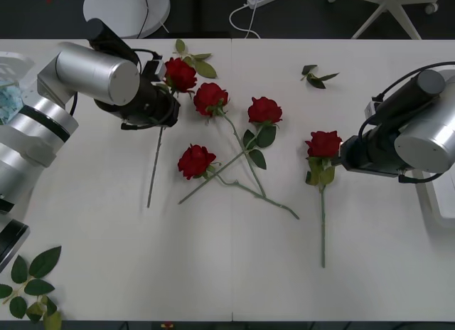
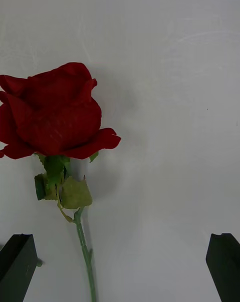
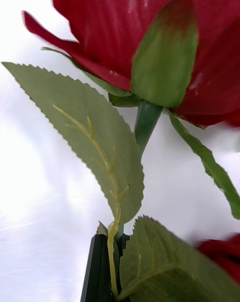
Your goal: Place the red flowers into the right box and the blue flowers into the left box. If a person shows an open palm, hand one flower to the person first, then continue sorting.
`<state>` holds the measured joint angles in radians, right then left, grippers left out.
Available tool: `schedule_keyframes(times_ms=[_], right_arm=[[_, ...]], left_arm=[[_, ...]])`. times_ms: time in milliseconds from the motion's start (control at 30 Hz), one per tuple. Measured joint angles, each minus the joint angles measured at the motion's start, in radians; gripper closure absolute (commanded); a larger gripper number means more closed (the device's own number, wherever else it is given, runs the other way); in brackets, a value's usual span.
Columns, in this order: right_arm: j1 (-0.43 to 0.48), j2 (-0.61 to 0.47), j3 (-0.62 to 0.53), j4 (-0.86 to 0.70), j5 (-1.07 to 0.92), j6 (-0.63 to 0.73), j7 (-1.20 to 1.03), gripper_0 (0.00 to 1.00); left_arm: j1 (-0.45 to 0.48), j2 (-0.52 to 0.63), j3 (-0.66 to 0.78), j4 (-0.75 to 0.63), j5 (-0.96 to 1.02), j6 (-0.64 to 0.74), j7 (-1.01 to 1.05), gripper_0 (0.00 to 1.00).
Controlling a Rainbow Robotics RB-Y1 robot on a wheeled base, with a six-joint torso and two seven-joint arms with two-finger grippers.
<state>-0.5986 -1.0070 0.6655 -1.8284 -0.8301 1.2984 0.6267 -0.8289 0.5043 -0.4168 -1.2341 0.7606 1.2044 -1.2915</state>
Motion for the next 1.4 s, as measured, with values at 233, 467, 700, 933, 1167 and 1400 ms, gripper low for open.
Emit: schedule_keyframes(times_ms=[233, 467, 700, 933, 1167, 1400], right_arm=[[0.0, 0.072, 0.047, 0.028, 0.083, -0.005, 0.0, 0.0], [0.0, 0.164, 0.086, 0.118, 0.174, -0.048, 0.0, 0.0], [-0.015, 0.244, 0.149, 0.242, 0.227, -0.072, 0.0, 0.0], [-0.043, 0.297, 0.157, 0.31, 0.238, -0.072, 0.0, 0.05], [-0.098, 0.321, 0.208, 0.349, 0.238, -0.076, 0.0, 0.74], [-0.115, 0.337, 0.213, 0.376, 0.227, -0.09, 0.0, 1.0]], left_arm=[[0.003, 0.071, 0.027, -0.295, 0.164, 0.032, 0.0, 1.0], [0.054, 0.097, 0.12, -0.536, 0.283, -0.061, 0.0, 1.0], [0.143, 0.056, 0.134, -0.676, 0.289, -0.253, 0.0, 1.0], [0.165, -0.078, 0.134, -0.724, 0.267, -0.355, 0.0, 1.0], [0.173, -0.177, 0.134, -0.729, 0.248, -0.447, 0.0, 1.0], [0.189, -0.235, 0.134, -0.73, 0.226, -0.504, 0.0, 1.0]])
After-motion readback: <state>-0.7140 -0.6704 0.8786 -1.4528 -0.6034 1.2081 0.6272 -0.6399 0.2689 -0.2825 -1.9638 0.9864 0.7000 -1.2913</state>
